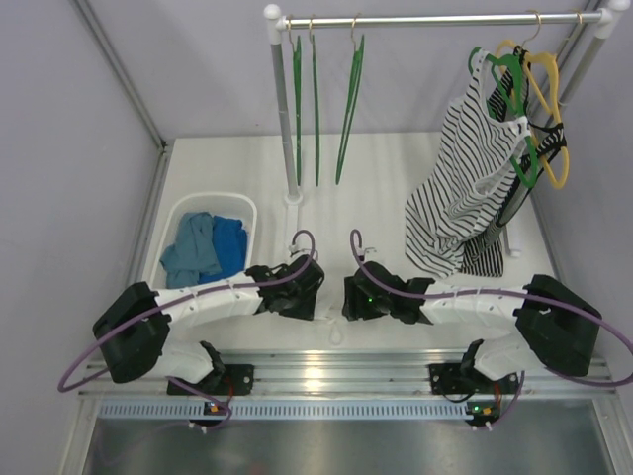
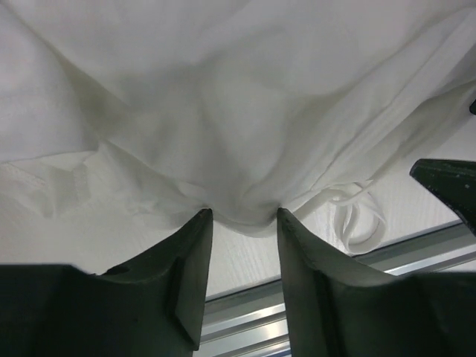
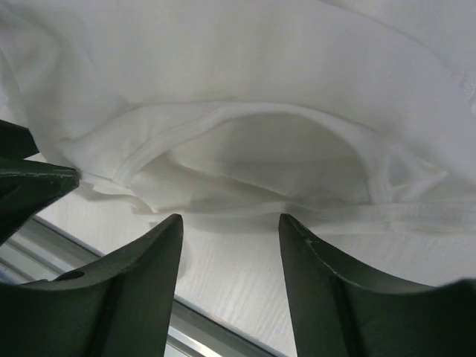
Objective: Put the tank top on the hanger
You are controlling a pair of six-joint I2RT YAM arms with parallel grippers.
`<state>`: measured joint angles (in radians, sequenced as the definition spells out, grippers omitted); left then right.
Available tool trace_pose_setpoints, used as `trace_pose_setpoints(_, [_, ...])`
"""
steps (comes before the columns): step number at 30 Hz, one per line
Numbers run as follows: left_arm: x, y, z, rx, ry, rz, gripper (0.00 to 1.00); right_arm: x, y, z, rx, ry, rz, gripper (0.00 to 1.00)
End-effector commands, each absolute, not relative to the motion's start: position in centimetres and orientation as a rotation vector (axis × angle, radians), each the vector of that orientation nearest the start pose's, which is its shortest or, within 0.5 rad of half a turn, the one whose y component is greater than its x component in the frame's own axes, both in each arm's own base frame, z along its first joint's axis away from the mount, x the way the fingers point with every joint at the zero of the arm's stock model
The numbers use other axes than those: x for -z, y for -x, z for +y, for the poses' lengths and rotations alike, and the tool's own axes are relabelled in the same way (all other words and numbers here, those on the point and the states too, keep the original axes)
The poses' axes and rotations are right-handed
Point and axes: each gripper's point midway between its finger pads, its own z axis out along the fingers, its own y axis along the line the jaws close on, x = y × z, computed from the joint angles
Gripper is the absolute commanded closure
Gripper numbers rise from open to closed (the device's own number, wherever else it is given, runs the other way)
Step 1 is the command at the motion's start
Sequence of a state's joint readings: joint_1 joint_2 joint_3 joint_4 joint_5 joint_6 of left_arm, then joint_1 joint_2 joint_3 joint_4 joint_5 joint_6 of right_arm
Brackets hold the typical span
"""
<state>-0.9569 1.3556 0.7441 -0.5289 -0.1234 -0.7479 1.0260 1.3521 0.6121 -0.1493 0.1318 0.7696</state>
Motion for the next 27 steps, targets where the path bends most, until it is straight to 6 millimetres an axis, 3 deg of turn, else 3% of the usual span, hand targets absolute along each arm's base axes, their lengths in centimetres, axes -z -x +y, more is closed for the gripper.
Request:
trace_pose_setpoints(1, [-4.7,-16.9,-24.4,0.37,-0.267,2.67,0.57,-4.9,-17.3,29.4,-0.62,0.251,2.479,0.47])
trace_pose_setpoints(2, [-4.8,-17.1,-24.6,0.374,-0.268,2.665,0.6,-4.8,-17.4,29.5,-0.614,0.251,2.482,0.5])
trace_pose_setpoints(3, [-4.6,-17.1,-24.6,0.366,-0.274,2.668,0.69,-4.4,-17.4,29.3,-0.6,0.254,2.493,0.52])
trace_pose_setpoints(6, [-4.9,-17.4,-24.8,0.367,-0.279,2.658,0.79,-4.1,-17.3,29.2,-0.591,0.259,2.498,0.6])
trace_pose_setpoints(8, [-5.2,-17.7,-24.9,0.362,-0.275,2.646,1.0,-4.1,-17.3,28.8,-0.573,0.254,2.498,0.69])
trace_pose_setpoints(10, [-5.3,-17.9,-24.8,0.353,-0.271,2.639,1.0,-4.2,-17.2,28.6,-0.571,0.256,2.494,0.72])
trace_pose_setpoints(13, [-6.1,-18.5,-24.6,0.335,-0.248,2.61,1.0,-4.7,-17.4,27.9,-0.55,0.244,2.481,0.85])
trace_pose_setpoints(20, [-10.0,-20.0,-24.4,0.366,-0.165,2.492,1.0,-5.6,-17.0,25.8,-0.521,0.221,2.454,1.0])
trace_pose_setpoints(24, [-12.3,-20.5,-24.6,0.431,-0.145,2.42,1.0,-5.9,-16.8,24.8,-0.53,0.2,2.441,0.97])
trace_pose_setpoints(27, [-13.1,-20.6,-24.6,0.438,-0.142,2.407,1.0,-6.0,-16.7,25.1,-0.557,0.185,2.44,0.8])
